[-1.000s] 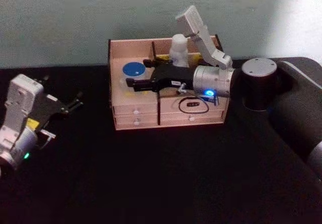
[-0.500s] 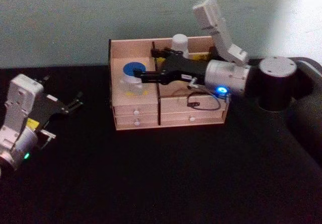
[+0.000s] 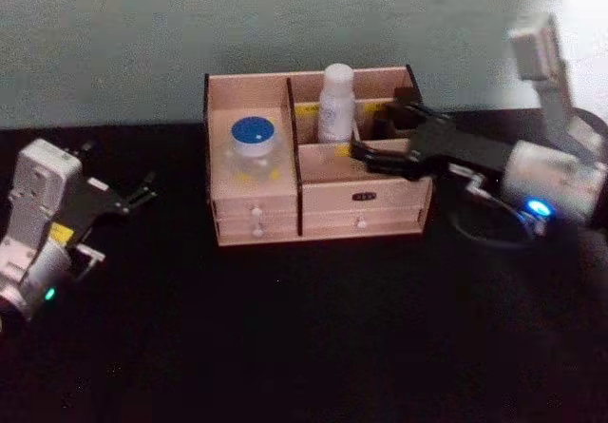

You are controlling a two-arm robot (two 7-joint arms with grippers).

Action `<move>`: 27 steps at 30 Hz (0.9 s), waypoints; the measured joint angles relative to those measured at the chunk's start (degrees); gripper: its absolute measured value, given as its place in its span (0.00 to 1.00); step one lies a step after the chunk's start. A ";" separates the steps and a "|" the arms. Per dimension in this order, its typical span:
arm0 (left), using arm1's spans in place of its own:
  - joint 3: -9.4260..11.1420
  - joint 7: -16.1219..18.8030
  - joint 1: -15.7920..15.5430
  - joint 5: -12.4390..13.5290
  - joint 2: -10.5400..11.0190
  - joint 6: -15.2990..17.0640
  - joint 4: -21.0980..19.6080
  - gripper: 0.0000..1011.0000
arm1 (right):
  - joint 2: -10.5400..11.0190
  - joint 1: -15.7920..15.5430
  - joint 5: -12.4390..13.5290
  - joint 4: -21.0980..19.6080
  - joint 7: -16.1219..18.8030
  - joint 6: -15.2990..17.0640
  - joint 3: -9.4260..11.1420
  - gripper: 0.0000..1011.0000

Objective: Pick up the facial cleanser and watermelon frost from the table and place them into the tiered storage box.

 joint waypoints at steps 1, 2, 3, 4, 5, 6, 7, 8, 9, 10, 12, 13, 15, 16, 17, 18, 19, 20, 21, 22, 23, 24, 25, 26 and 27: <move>0.00 0.00 0.00 0.00 0.00 0.00 0.00 0.99 | 0.86 -1.12 0.36 -0.96 -0.59 -0.07 0.65 0.99; 0.00 0.00 0.00 0.00 0.00 0.00 0.00 0.99 | 2.34 -3.21 1.01 -2.77 -1.96 -0.32 1.86 0.99; 0.00 0.00 0.00 0.00 0.00 0.00 0.00 0.99 | 3.55 -5.13 1.57 -4.27 -3.57 -0.52 3.06 0.99; 0.00 0.00 -0.01 0.00 0.00 0.00 0.00 0.99 | 3.55 -5.13 1.57 -4.27 -3.57 -0.52 3.06 0.99; 0.00 0.00 0.00 0.00 0.00 0.00 0.00 0.99 | 4.48 -6.84 1.97 -5.48 -5.58 -0.66 4.23 0.99; 0.00 0.00 0.00 0.00 0.00 0.00 0.00 0.99 | 4.86 -7.73 2.14 -6.05 -6.81 -0.68 4.95 0.99; -0.01 0.00 0.00 0.00 0.00 0.00 0.00 0.99 | 5.15 -8.60 2.29 -6.51 -8.18 -0.61 5.77 0.99; 0.00 0.00 0.00 0.00 0.00 0.00 0.00 0.99 | 5.33 -10.19 2.41 -7.30 -11.24 -0.38 7.19 0.99; 0.00 0.00 0.00 0.00 0.00 0.00 0.00 0.99 | 5.32 -10.82 2.40 -7.56 -12.90 -0.27 7.85 0.99; 0.00 0.00 0.00 0.00 0.00 0.00 0.00 0.99 | 5.25 -11.35 2.38 -7.74 -14.20 -0.20 8.39 0.99; 0.00 0.00 0.00 0.00 0.00 0.00 0.00 0.99 | 4.46 -12.89 0.73 -8.11 -19.32 -0.13 9.79 0.99; 0.00 0.00 0.00 0.00 0.00 0.00 0.00 0.99 | 4.06 -13.32 -0.16 -8.17 -21.13 -0.25 10.08 0.99; 0.00 0.00 0.00 0.00 0.00 0.00 0.00 0.99 | 3.15 -13.95 -2.27 -8.15 -24.60 -0.62 10.34 0.99; 0.00 0.00 0.00 0.00 0.00 0.00 0.00 0.99 | 2.14 -14.32 -4.51 -7.83 -28.03 -1.09 10.35 0.99; 0.00 0.00 0.00 0.00 0.00 0.00 0.00 0.99 | 1.62 -14.46 -5.83 -7.55 -29.64 -1.33 10.27 0.99; 0.00 0.00 0.00 0.00 0.00 0.00 0.00 0.99 | 0.42 -14.54 -8.17 -6.73 -32.86 -1.67 9.91 0.99; 0.00 0.00 0.00 0.00 0.00 0.00 0.00 0.99 | -0.04 -14.54 -8.97 -6.39 -33.92 -1.73 9.73 0.99; 0.00 0.00 0.00 0.00 0.00 0.00 0.00 0.99 | -0.74 -14.52 -10.17 -5.84 -35.42 -1.83 9.47 0.99; 0.00 0.00 0.00 0.00 0.00 0.00 0.00 0.99 | -1.74 -14.35 -11.99 -4.91 -37.51 -2.12 9.00 0.99; 0.00 0.00 0.00 0.00 0.00 0.00 0.01 0.99 | -2.30 -14.19 -13.15 -4.19 -38.71 -2.39 8.66 0.99; 0.00 0.00 0.00 0.00 0.00 0.00 0.00 0.99 | -2.73 -14.05 -14.45 -3.68 -39.93 -2.71 8.38 0.99; 0.00 0.00 0.00 0.00 0.00 0.00 0.00 0.99 | -3.78 -13.58 -17.07 -2.21 -42.28 -3.48 7.62 0.99; 0.00 0.00 0.00 0.00 0.00 0.00 0.00 0.99 | -4.21 -13.33 -18.35 -1.38 -43.41 -3.87 7.19 0.99; 0.00 0.00 0.00 0.00 0.00 0.00 0.00 0.99 | -4.65 -13.03 -19.55 -0.66 -44.34 -4.26 6.81 0.99; 0.00 0.00 0.00 0.00 0.00 0.00 0.00 0.99 | -5.49 -12.40 -21.24 1.00 -45.56 -4.70 6.18 0.99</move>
